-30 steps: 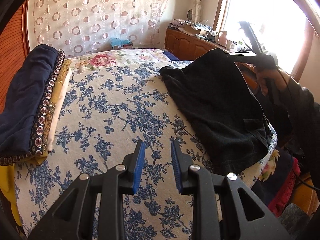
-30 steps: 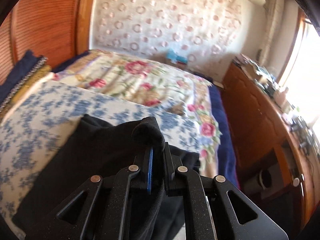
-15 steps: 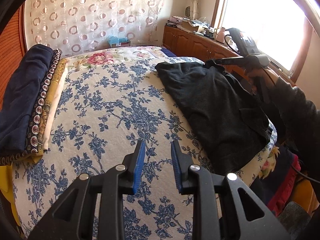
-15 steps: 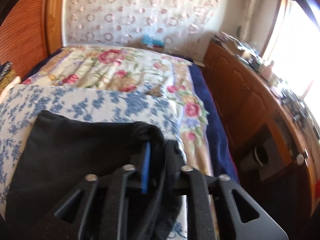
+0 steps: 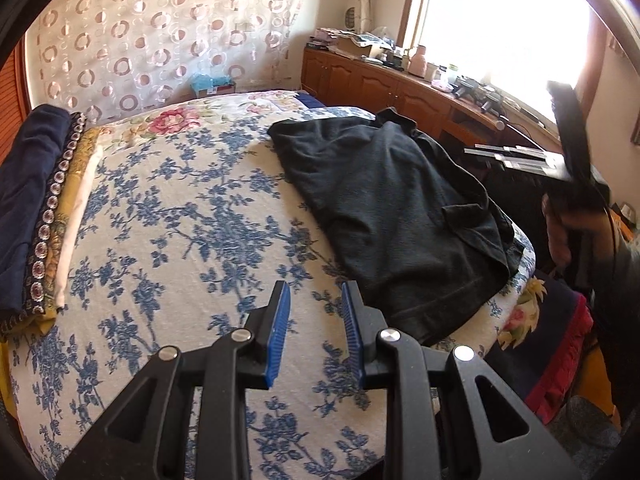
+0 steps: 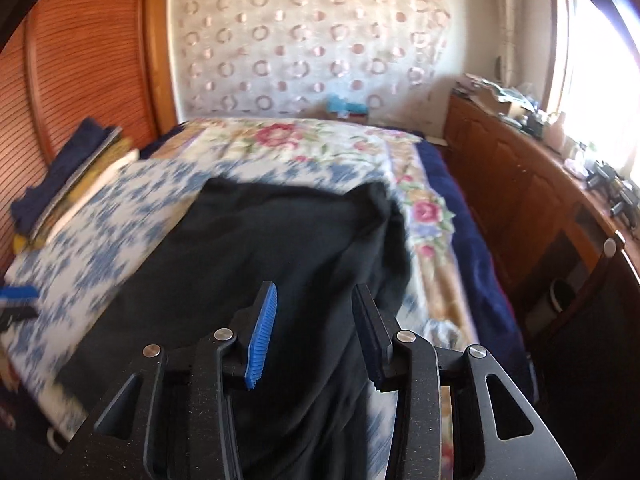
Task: Fold small clothes
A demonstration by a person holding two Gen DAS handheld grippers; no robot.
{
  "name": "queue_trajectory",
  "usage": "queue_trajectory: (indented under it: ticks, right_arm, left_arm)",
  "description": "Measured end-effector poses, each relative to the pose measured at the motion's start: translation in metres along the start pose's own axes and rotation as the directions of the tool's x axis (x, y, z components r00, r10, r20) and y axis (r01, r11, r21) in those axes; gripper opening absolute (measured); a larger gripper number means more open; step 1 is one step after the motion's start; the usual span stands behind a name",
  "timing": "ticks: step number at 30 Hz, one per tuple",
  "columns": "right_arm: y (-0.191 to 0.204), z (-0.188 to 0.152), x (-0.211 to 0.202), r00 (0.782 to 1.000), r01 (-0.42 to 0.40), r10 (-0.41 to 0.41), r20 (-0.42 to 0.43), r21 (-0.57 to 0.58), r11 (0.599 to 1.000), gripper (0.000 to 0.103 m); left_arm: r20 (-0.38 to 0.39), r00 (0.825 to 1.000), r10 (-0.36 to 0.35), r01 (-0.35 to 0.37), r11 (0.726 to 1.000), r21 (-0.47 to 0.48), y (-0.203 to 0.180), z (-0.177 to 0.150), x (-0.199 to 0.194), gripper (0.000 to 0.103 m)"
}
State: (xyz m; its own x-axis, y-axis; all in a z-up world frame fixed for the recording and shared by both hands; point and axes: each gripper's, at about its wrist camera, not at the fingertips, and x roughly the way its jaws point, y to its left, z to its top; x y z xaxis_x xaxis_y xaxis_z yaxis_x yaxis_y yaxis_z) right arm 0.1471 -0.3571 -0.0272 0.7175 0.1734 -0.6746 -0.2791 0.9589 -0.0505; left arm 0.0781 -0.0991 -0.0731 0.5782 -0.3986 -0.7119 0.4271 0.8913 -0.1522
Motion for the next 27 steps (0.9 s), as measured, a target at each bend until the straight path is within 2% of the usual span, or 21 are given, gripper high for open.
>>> queue_trajectory:
  ticks: [9, 16, 17, 18, 20, 22, 24, 27]
  right_arm:
    - [0.058, -0.038, -0.012, 0.992, -0.124, 0.121, -0.044, -0.068, 0.99, 0.039]
    - [0.058, -0.056, 0.011, 0.988, -0.099, 0.09, -0.123, -0.068, 0.993, 0.039]
    - [0.057, -0.057, 0.012, 0.989, -0.096, 0.087, -0.123, -0.068, 0.993, 0.037]
    - [0.057, -0.059, 0.011, 0.99, -0.091, 0.083, -0.118, -0.069, 0.993, 0.021]
    - [0.055, -0.061, 0.008, 0.992, -0.076, 0.068, -0.108, -0.076, 0.994, 0.005]
    - [0.048, -0.063, -0.003, 0.996, -0.06, 0.056, -0.072, -0.059, 0.996, 0.003]
    - [0.029, -0.066, -0.022, 0.998, -0.042, 0.042, -0.036, 0.003, 0.999, 0.003]
    - [0.0, -0.076, -0.048, 1.0, -0.006, 0.007, -0.021, 0.064, 0.998, 0.003]
  left_arm:
    - [-0.029, 0.999, -0.018, 0.018, 1.0, 0.018, -0.012, -0.006, 0.01, 0.024]
    - [-0.06, 0.996, -0.059, 0.06, 0.998, 0.02, -0.018, -0.013, 0.017, 0.024]
    - [-0.063, 0.995, -0.072, 0.073, 0.997, 0.019, -0.02, -0.014, 0.018, 0.024]
    - [-0.067, 0.994, -0.088, 0.089, 0.996, 0.019, -0.022, -0.015, 0.02, 0.024]
    - [-0.078, 0.992, -0.095, 0.097, 0.995, 0.026, -0.026, -0.017, 0.023, 0.024]
    - [-0.09, 0.992, -0.091, 0.095, 0.995, 0.037, -0.03, -0.017, 0.027, 0.024]
    - [-0.097, 0.991, -0.094, 0.099, 0.994, 0.043, -0.033, -0.018, 0.029, 0.024]
    - [-0.109, 0.988, -0.114, 0.118, 0.992, 0.036, -0.035, -0.019, 0.032, 0.024]
